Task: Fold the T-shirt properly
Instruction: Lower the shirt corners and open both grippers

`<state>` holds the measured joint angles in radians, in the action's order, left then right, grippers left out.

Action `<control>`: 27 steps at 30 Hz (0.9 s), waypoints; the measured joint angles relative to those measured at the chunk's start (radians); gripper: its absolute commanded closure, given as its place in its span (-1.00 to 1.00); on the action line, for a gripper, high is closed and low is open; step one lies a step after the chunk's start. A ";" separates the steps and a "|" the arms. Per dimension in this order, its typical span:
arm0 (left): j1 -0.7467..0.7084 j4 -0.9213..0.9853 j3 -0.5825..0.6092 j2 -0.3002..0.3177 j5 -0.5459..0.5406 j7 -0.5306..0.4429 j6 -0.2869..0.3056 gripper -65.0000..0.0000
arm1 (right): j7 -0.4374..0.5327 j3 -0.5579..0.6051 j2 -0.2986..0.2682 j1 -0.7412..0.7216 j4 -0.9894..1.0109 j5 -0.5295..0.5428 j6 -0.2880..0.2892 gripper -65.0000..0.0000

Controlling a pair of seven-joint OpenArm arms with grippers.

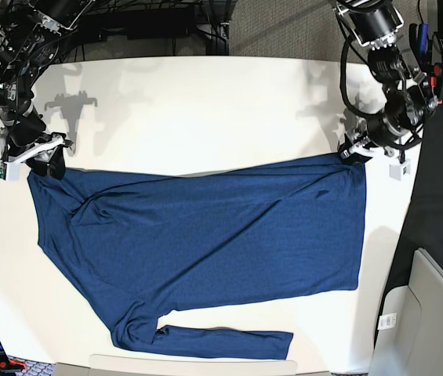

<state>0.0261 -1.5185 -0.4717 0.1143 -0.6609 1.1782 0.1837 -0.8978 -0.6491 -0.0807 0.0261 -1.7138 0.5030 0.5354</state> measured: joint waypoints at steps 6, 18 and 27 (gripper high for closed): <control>0.021 0.024 0.004 -0.006 -0.005 -0.015 0.000 0.37 | 0.000 -0.001 -0.002 0.002 0.000 0.000 0.000 0.24; 0.083 0.085 0.002 -0.055 0.008 -0.064 -0.003 0.38 | 0.000 -0.002 0.018 -0.001 0.000 -0.003 -0.003 0.24; 0.085 0.129 0.002 -0.054 -0.011 -0.110 0.006 0.96 | 0.000 -0.031 0.018 0.010 0.000 -0.005 -0.008 0.24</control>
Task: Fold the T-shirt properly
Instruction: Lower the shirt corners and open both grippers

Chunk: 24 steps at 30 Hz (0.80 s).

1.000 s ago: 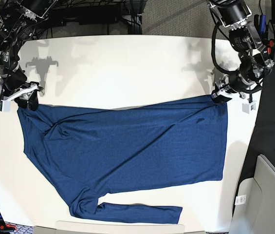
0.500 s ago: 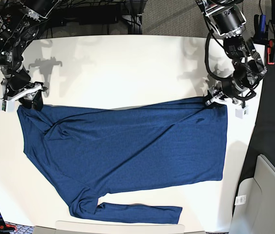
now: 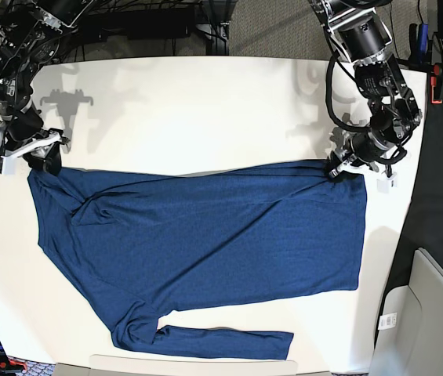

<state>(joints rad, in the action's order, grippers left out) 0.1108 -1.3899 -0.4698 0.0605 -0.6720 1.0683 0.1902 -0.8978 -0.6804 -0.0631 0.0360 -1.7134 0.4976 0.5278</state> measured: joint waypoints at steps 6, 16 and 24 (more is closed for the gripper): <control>-0.006 -0.048 0.004 -0.003 0.023 0.039 -0.008 1.00 | 0.001 -0.002 0.002 -0.003 0.079 -0.001 -0.001 0.24; -0.008 -0.071 0.004 -0.002 0.029 0.046 -0.008 1.00 | 0.013 -0.063 0.033 -0.114 0.225 0.006 -0.191 0.23; -0.011 -0.071 0.005 0.013 0.028 0.049 -0.008 1.00 | 0.045 -0.114 0.019 -0.230 0.388 0.029 -0.184 0.25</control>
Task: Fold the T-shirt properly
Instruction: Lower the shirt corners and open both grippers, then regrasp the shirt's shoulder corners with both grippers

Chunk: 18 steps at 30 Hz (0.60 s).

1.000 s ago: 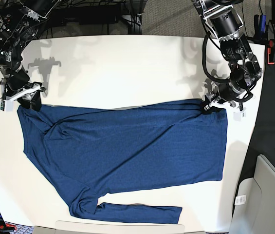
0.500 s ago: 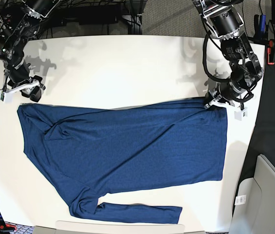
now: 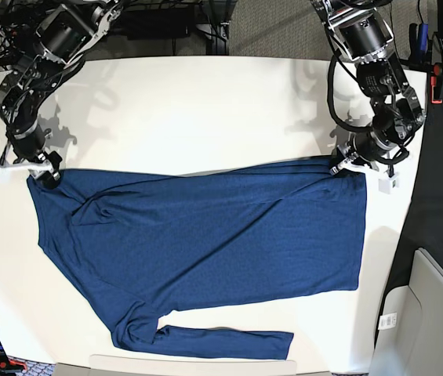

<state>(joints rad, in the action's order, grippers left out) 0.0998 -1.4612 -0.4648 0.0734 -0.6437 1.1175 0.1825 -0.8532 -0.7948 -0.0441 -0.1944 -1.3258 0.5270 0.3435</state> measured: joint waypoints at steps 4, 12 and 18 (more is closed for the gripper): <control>0.000 0.000 0.000 0.005 0.001 0.001 0.000 1.00 | -0.003 -0.002 0.002 -0.040 0.027 -0.055 -0.001 0.68; -0.005 0.000 0.000 0.037 -0.004 0.037 0.001 1.00 | -0.063 0.000 0.006 -0.016 -0.014 -0.044 0.000 0.99; -0.038 -0.019 -0.002 0.071 -0.011 0.036 0.001 1.00 | -0.071 0.002 0.010 0.101 -0.122 0.002 0.004 0.99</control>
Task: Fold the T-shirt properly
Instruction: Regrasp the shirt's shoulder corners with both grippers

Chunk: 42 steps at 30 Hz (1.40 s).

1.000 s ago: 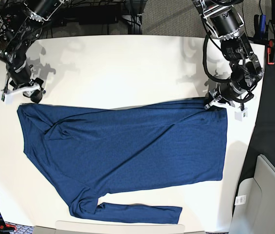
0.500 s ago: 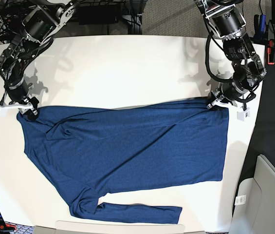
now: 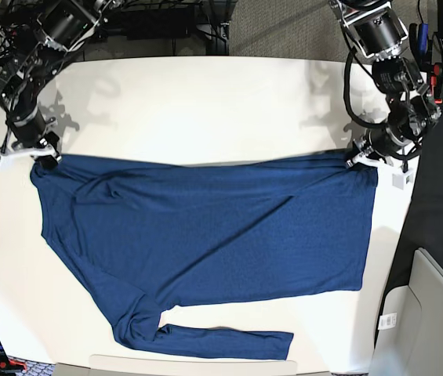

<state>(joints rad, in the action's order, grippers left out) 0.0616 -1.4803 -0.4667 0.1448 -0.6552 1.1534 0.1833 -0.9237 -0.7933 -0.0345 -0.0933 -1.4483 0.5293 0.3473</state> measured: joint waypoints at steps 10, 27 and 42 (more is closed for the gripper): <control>-0.132 -0.165 0.005 0.008 -0.002 0.044 0.000 1.00 | -0.017 0.000 -0.014 0.160 -0.115 0.104 -0.003 0.99; -0.326 -0.323 0.002 0.035 -0.002 0.069 0.056 1.00 | -0.079 -0.063 -0.006 0.400 -0.322 0.192 0.083 0.99; -0.321 -0.324 0.002 0.032 -0.002 0.069 0.056 1.00 | -0.130 -0.087 -0.006 0.454 -0.323 0.335 0.082 0.15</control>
<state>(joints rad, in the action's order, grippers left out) -0.2596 -1.8042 -0.4648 0.1772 -0.6575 1.2224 0.2394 -1.0538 -0.8799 -0.0406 0.3607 -1.7718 0.8646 0.4290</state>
